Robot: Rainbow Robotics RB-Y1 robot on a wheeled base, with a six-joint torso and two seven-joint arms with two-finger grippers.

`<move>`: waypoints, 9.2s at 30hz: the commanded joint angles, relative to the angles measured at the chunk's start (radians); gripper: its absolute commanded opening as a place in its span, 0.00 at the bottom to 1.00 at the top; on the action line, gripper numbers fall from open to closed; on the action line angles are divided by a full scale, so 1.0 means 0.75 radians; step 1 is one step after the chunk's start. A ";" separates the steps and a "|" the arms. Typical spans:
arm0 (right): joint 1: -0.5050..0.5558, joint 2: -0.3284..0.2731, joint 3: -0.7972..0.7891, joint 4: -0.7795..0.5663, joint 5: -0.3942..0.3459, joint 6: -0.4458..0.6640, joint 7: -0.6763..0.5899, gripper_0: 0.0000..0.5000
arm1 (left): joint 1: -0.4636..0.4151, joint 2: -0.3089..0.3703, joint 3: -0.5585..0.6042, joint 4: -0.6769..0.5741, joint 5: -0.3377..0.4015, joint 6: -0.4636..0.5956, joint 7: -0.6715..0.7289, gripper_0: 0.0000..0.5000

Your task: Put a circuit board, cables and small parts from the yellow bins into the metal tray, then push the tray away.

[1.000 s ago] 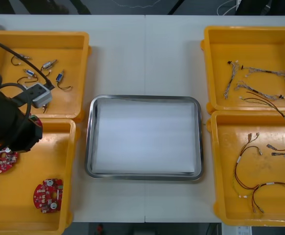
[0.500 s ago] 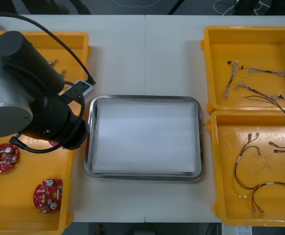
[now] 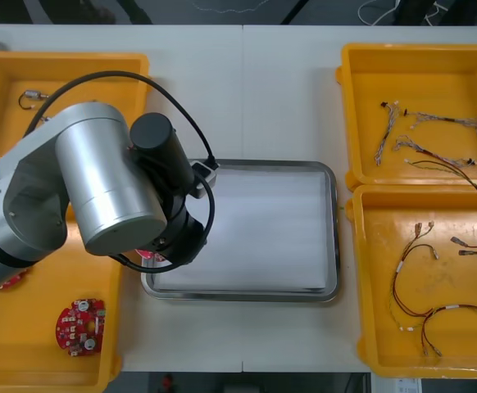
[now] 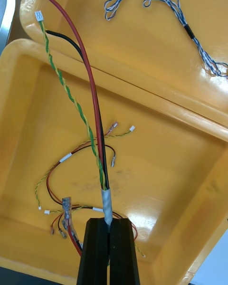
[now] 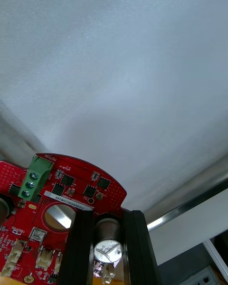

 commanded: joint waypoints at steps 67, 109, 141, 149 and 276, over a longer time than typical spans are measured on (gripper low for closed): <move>-0.677 0.071 0.680 -0.071 -0.062 0.005 0.059 0.00 | -0.047 0.081 0.486 -0.094 0.095 0.123 0.349 1.00; -0.759 0.419 1.604 0.465 0.530 -0.534 0.646 0.00 | -0.051 0.294 1.053 0.658 -0.218 -0.166 0.154 1.00; -0.722 0.454 1.379 0.477 0.536 -0.418 0.667 1.00 | -0.337 0.092 0.729 1.521 -0.474 -1.232 0.083 1.00; -0.720 0.501 1.171 0.453 0.538 -0.146 0.646 1.00 | -0.356 0.026 0.729 1.628 -0.566 -1.395 0.079 1.00; -1.448 0.452 -0.208 2.729 1.100 -1.185 -1.462 1.00 | 0.033 0.096 0.916 0.339 -0.239 -0.039 -0.058 0.00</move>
